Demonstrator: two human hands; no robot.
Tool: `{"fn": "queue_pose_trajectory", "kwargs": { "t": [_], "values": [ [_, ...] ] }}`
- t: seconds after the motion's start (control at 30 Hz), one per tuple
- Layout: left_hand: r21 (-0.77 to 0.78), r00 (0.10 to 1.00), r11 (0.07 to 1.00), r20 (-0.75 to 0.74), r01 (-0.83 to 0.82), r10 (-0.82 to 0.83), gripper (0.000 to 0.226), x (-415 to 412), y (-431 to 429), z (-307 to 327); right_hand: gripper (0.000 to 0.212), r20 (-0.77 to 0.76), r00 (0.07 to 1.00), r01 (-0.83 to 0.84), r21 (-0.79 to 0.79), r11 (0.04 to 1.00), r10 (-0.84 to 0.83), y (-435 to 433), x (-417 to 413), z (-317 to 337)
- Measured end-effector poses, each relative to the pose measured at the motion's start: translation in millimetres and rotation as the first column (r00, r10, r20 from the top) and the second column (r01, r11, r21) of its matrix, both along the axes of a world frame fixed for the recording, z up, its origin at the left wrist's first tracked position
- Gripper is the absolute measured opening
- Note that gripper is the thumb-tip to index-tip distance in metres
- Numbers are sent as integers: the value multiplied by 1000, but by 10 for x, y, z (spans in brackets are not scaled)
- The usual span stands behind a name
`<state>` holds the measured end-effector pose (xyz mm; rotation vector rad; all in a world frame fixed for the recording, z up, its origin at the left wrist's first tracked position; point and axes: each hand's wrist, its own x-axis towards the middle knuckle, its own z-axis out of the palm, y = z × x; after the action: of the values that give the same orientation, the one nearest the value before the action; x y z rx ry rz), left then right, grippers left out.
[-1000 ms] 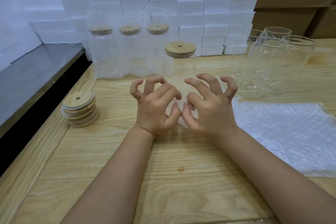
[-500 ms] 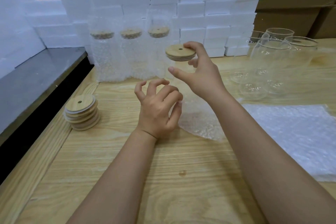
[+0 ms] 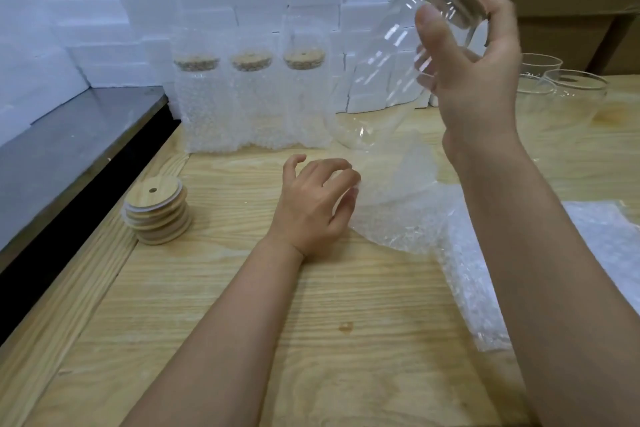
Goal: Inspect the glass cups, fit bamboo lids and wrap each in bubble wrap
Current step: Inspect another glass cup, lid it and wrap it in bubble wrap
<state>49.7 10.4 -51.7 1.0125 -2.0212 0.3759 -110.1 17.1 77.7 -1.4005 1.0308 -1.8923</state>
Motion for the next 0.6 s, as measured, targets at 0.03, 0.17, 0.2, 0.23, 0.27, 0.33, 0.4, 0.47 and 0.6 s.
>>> {"fn": "queue_pose_trajectory", "kwargs": {
  "t": [0.03,0.17,0.2,0.23,0.27,0.33,0.4,0.47,0.6],
  "values": [
    [3,1000,1000,-5,-1,1,23,0,-2,-3,42,14,999,-40,31,999,39,6,19,9],
    [23,1000,1000,-27,1,-1,25,4,-13,-11,29,80,987,-152,129,980,142,7,31,18],
    [30,999,1000,-33,4,-3,26,6,-14,-11,28,83,985,-163,147,976,152,5,17,19],
    [32,999,999,-38,7,-5,27,9,-16,-12,28,77,985,-168,160,973,157,1,-1,15],
    [28,999,1000,-43,9,-8,28,11,-15,-13,28,69,985,-168,167,971,159,-1,-19,10],
    [12,998,1000,-62,26,-25,26,13,-13,-15,33,43,990,-138,166,976,132,-13,-62,2],
    [-22,995,998,-86,57,-59,23,12,-16,-15,37,-40,997,-60,151,987,67,-28,-101,-9],
    [-89,991,994,-105,68,-77,20,8,-34,-13,38,-144,990,16,135,991,4,-42,-129,-30],
    [-163,985,985,-155,53,-79,16,-10,-44,-16,44,-248,968,67,112,991,-37,-53,-129,-79]
  ]
}}
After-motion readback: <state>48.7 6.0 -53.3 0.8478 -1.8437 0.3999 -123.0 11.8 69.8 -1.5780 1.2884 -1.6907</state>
